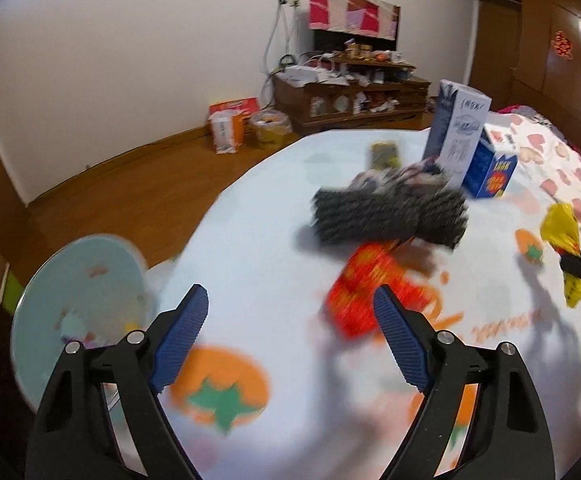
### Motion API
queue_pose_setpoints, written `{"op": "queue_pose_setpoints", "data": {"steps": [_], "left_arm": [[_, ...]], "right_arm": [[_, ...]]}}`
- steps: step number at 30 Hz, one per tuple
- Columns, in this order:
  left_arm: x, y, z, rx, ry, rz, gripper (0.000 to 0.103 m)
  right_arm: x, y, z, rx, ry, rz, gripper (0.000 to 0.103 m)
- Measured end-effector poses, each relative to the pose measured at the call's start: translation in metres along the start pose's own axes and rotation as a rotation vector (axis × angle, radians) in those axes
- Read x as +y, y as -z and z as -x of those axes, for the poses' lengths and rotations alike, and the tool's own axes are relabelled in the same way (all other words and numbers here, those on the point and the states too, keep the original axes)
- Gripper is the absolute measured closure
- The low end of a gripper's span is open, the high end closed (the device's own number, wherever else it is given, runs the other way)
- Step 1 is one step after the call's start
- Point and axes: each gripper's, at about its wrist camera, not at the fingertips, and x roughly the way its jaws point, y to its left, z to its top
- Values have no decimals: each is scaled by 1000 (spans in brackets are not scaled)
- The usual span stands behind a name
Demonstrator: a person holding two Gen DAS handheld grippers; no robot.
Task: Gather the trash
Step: 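Grasp the yellow plastic bag with the right tool while the left tool grasps the black mesh scrubber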
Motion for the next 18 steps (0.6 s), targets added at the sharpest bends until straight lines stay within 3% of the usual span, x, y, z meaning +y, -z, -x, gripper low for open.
{"op": "queue_pose_setpoints", "data": {"steps": [3,7,12,13,15,18], "left_arm": [[-7,-23,-8,-60,44,-8,21],[-11,-49,-36,-58,101,16,22],[-28,-51,-75,60,182,19,44],[-31,-49,-77,66,180,7,48],[-39,-45,-72,53,198,-25,72],[-45,-39,-60,29,188,-70,79]], "right_arm": [[-19,-5,6,-19,13,-15,75],[-29,-4,8,-29,8,-30,75],[-34,2,6,-15,-2,-41,75],[-35,3,6,-14,-3,-44,75],[-36,4,8,-15,-3,-51,75],[-38,6,12,-21,1,-63,75]]}}
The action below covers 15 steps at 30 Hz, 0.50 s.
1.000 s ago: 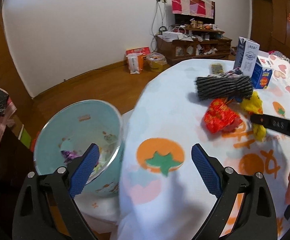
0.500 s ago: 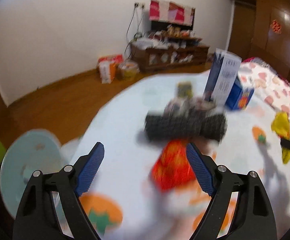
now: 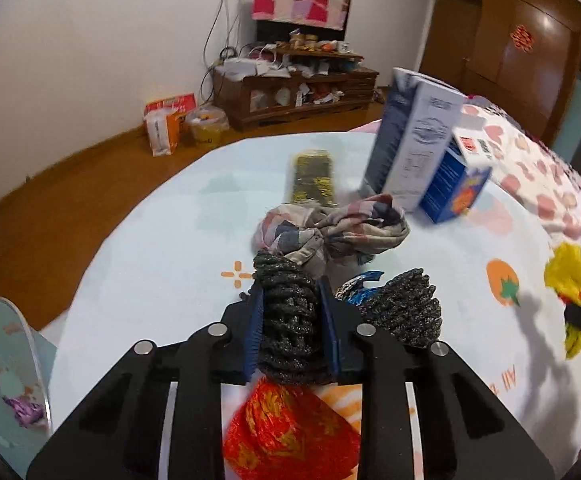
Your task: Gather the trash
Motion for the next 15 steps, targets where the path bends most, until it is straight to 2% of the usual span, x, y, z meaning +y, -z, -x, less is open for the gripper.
{"op": "queue_pose_setpoints", "data": {"steps": [4,8,11,15], "left_arm": [[-2,7,29,-36,-15,9,80],[-3,11,77,-120,-17,34,79],[-2,19,109,-163,-72,19,79],[2,35,134,-179,-191,-13,78]], "right_arm": [[-1,4,11,-17,2,-15,75],[1,10,24,-33,-4,-23,75],[7,18,32,-34,-16,-14,75],[21,30,38,-27,-23,20,75]]}}
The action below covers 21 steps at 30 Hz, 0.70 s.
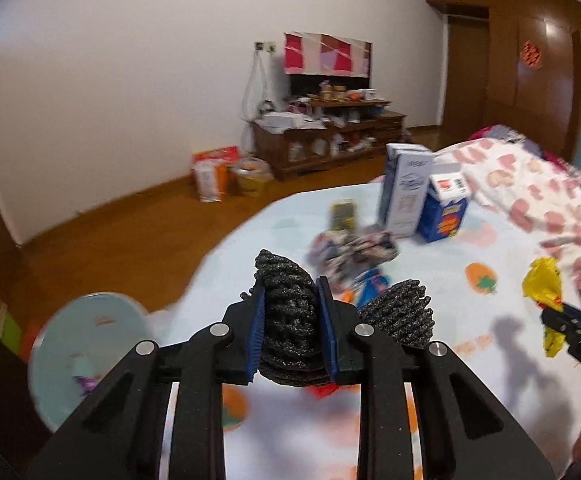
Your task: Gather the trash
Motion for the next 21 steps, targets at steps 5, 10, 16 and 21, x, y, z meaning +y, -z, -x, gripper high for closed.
{"op": "queue_pose_setpoints", "data": {"steps": [5,10,16,21], "left_arm": [[19,21,18,39,-39,21,78],[37,37,29,61,-61,52,78],[52,45,40,59,-109,69,78],[63,48,49,44,-155,73,78]], "right_arm": [[19,12,10,6,-21,32,75],[44,20,21,4,-56,70,75],[72,25,29,1,-92,115,75],[94,27,35,-1,-119,149,75]]}}
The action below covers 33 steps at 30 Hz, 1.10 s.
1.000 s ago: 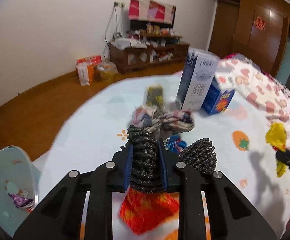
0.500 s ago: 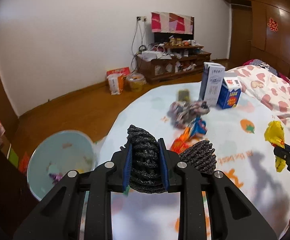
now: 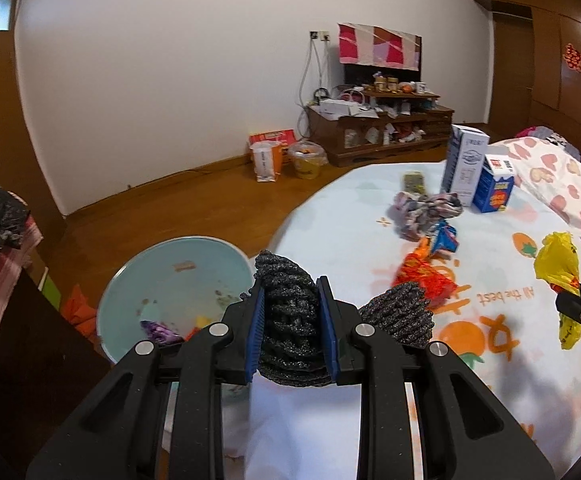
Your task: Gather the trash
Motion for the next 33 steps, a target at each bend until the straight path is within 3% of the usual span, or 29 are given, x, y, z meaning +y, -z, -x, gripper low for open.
{"op": "queue_pose_setpoints", "data": {"steps": [33], "left_arm": [[105,9,-14,36,-157,159,78]], "right_arm": [[150,-21,-17,-4,-207,210,75]]}}
